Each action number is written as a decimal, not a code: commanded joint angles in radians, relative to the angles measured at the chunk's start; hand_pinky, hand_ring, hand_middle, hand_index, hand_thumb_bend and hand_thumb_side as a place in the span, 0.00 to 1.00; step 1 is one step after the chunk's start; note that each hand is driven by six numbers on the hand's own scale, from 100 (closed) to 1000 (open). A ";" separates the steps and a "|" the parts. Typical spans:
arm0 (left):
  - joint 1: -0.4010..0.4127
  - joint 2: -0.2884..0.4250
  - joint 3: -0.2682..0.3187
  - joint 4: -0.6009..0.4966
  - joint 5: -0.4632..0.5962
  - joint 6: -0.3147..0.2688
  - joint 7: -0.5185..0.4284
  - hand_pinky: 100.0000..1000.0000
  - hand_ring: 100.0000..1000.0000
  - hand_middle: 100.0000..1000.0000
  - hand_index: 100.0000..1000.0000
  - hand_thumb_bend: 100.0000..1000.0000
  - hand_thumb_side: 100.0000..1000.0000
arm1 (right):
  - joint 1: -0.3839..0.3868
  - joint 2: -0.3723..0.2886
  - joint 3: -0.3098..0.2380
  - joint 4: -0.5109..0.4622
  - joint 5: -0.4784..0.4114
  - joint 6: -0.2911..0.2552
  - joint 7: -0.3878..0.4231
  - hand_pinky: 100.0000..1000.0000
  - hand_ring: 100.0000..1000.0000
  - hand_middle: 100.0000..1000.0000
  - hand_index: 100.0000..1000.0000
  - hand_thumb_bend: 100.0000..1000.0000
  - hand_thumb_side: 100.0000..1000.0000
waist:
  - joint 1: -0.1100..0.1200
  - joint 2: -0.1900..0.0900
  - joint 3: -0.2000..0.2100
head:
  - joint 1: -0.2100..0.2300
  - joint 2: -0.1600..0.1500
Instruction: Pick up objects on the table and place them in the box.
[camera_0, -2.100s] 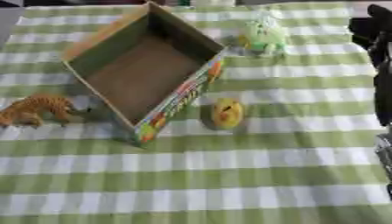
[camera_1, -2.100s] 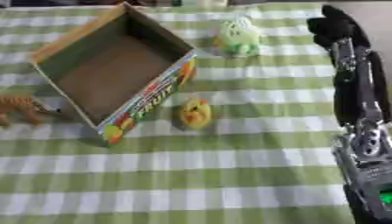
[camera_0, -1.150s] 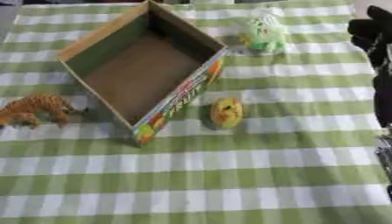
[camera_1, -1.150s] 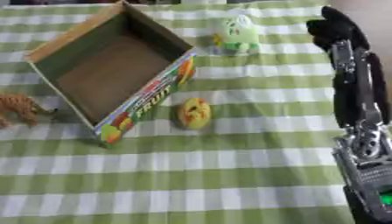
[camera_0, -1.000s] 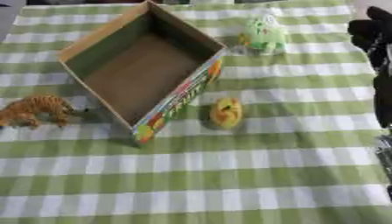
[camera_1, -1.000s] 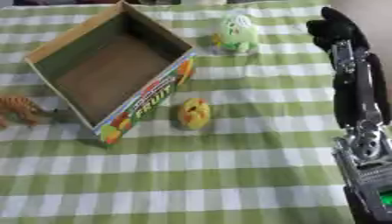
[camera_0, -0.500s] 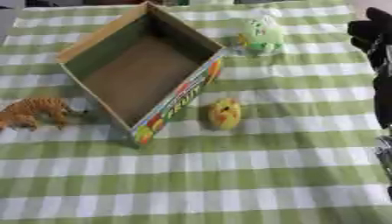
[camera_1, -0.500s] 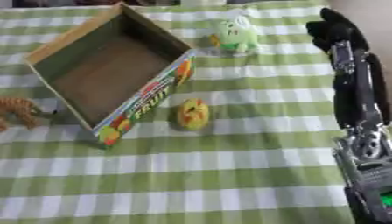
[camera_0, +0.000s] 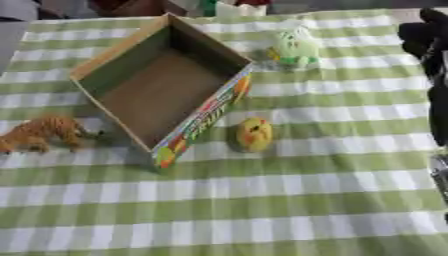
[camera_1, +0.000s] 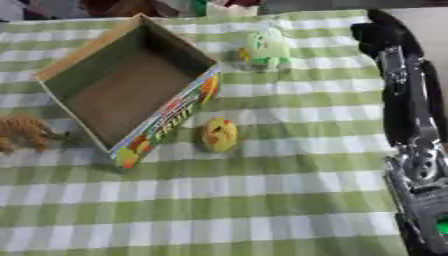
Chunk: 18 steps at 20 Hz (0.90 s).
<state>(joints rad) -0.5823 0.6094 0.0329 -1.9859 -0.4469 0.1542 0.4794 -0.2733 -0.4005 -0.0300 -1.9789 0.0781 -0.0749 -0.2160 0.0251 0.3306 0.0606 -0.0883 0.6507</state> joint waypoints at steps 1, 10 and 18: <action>-0.029 0.053 0.003 -0.014 -0.024 0.043 -0.043 0.65 0.73 0.75 0.85 0.00 0.90 | -0.013 -0.016 -0.002 -0.021 -0.010 -0.003 0.004 0.87 0.83 0.73 0.90 0.00 1.00 | -0.004 -0.025 -0.002 | 0.008 0.006; -0.095 0.109 -0.051 -0.014 -0.098 0.124 -0.147 0.61 0.73 0.75 0.86 0.00 0.87 | -0.008 -0.020 -0.001 -0.021 -0.016 -0.002 0.007 0.87 0.83 0.73 0.90 0.00 1.00 | -0.006 -0.037 0.000 | 0.013 0.023; -0.185 0.187 -0.172 0.030 -0.200 0.166 -0.255 0.56 0.73 0.74 0.88 0.00 0.88 | -0.005 -0.027 0.005 -0.021 -0.018 0.000 0.014 0.86 0.83 0.73 0.90 0.00 1.00 | -0.004 -0.047 -0.003 | 0.013 0.033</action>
<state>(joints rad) -0.7500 0.7536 -0.1273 -1.9616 -0.6280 0.3187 0.2415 -0.2723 -0.4007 -0.0237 -1.9789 0.0669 -0.0740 -0.2062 0.0213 0.3065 0.0579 -0.0758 0.6771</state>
